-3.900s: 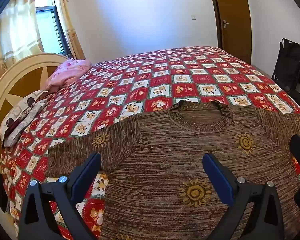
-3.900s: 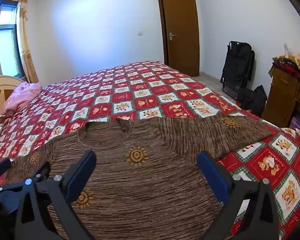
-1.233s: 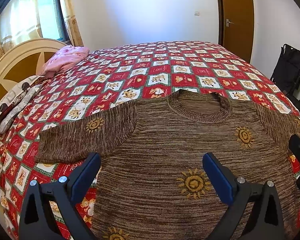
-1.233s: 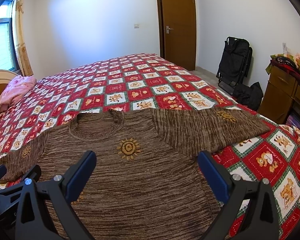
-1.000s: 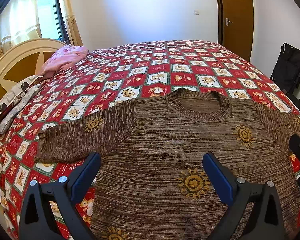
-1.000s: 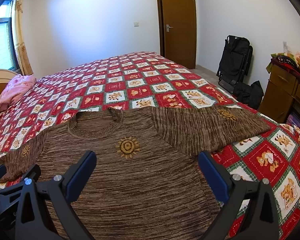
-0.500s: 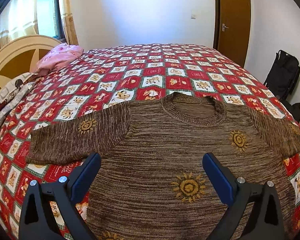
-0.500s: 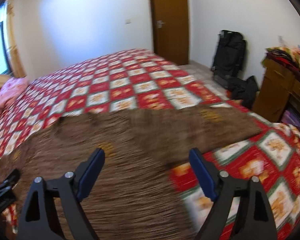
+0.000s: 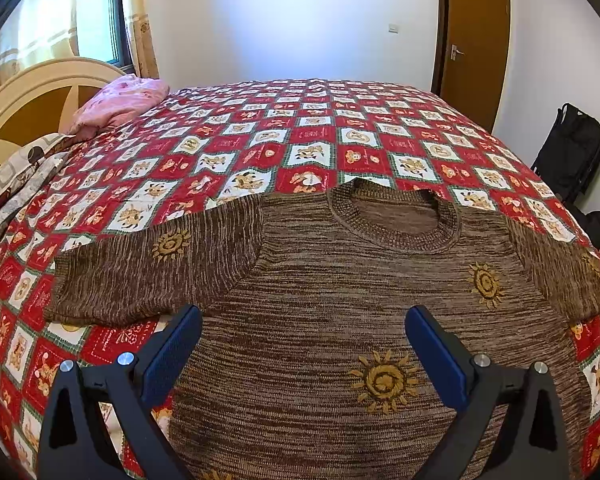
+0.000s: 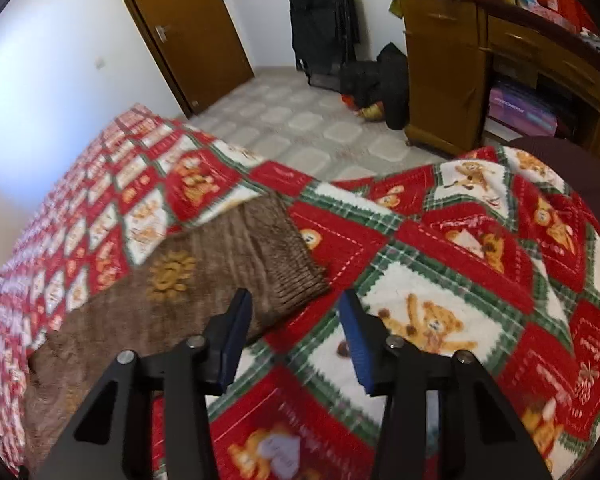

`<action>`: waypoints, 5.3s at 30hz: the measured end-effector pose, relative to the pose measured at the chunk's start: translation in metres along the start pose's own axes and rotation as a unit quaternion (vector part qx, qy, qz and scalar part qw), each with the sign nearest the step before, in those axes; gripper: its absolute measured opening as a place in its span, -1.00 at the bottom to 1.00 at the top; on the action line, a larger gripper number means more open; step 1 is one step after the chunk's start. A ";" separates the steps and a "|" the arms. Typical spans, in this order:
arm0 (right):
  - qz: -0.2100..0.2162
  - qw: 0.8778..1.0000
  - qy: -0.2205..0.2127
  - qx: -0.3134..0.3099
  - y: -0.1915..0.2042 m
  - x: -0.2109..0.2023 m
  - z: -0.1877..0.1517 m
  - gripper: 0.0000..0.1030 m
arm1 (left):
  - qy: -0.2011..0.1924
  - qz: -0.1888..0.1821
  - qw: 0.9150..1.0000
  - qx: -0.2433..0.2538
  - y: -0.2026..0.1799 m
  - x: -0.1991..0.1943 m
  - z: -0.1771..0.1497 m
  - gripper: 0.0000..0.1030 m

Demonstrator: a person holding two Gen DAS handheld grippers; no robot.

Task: Fold small clothes
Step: 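Move the right tool to the sweater sleeve cuff and grasp it, then carry the held sleeve across the sweater body with the right tool, release, then move the left tool to the other sleeve and grasp its cuff, then fold the held sleeve over the sweater body with the left tool, release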

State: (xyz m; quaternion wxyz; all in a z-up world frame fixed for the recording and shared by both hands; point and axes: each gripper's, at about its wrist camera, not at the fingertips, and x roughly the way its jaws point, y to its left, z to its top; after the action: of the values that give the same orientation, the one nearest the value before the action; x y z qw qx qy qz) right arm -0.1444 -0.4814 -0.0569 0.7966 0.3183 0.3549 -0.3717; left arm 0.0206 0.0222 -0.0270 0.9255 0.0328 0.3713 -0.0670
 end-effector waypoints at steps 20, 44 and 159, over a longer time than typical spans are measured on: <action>-0.011 0.996 -0.009 -0.091 0.030 0.012 0.023 -0.72 | 0.011 0.004 1.000 -0.002 0.007 0.010 0.003 0.97; 0.207 0.904 0.022 -0.374 0.342 -0.014 -0.162 -0.72 | 0.004 0.037 0.997 -0.061 0.072 -0.002 -0.002 0.97; 0.284 0.911 0.050 -0.296 0.274 -0.005 -0.147 0.43 | 0.055 -0.109 0.992 0.044 -0.001 0.051 -0.007 -0.57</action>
State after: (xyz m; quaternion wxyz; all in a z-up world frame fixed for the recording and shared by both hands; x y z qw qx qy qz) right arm 0.0289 -0.2232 -0.0661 0.9073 0.1737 0.3827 0.0082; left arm 0.0518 0.0172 -0.0676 0.8886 0.0360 0.4196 -0.1818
